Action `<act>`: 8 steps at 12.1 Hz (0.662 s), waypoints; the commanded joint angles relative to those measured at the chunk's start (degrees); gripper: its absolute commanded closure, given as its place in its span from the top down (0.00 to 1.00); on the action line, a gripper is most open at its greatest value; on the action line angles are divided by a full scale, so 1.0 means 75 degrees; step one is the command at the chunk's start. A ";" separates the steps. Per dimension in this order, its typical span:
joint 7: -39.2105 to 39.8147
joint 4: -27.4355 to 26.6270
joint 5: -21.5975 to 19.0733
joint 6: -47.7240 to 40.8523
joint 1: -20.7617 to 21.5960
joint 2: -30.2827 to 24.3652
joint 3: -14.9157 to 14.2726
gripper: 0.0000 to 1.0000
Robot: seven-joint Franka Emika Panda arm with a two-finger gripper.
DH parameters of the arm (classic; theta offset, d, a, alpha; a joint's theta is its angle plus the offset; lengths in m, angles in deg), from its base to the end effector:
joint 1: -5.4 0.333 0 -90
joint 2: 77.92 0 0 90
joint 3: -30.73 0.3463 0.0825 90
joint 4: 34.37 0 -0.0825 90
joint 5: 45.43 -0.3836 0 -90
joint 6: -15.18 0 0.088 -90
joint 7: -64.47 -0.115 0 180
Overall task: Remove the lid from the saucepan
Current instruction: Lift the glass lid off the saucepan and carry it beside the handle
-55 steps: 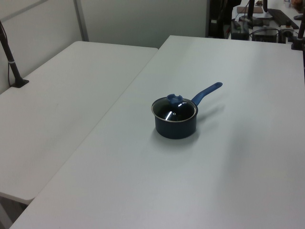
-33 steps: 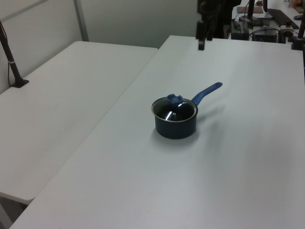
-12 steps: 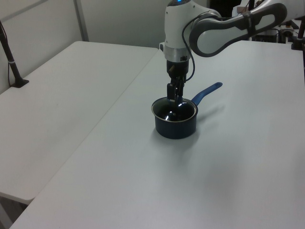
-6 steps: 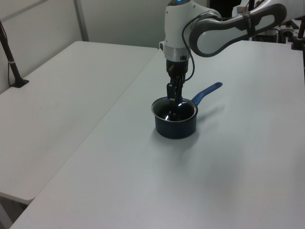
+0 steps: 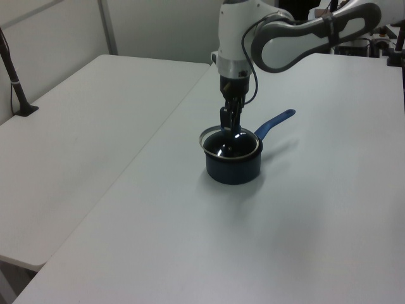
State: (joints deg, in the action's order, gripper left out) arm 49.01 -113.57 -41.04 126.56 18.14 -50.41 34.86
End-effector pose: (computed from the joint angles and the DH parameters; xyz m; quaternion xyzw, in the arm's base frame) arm 0.6947 0.1940 0.4640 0.9987 0.0200 0.0452 0.0075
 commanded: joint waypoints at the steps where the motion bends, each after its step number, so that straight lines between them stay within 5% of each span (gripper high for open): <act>1: 0.0103 -0.0104 0.0070 0.0102 -0.0338 -0.0574 -0.0106 0.29; 4: 0.0897 -0.0127 -0.0023 0.0114 -0.1004 -0.0469 -0.0644 0.29; 8: 0.1930 -0.0197 -0.0047 0.0102 -0.2247 -0.0002 -0.0680 0.29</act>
State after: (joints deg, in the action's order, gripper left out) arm 59.39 -114.09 -40.94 126.56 3.98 -51.80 29.87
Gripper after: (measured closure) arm 0.396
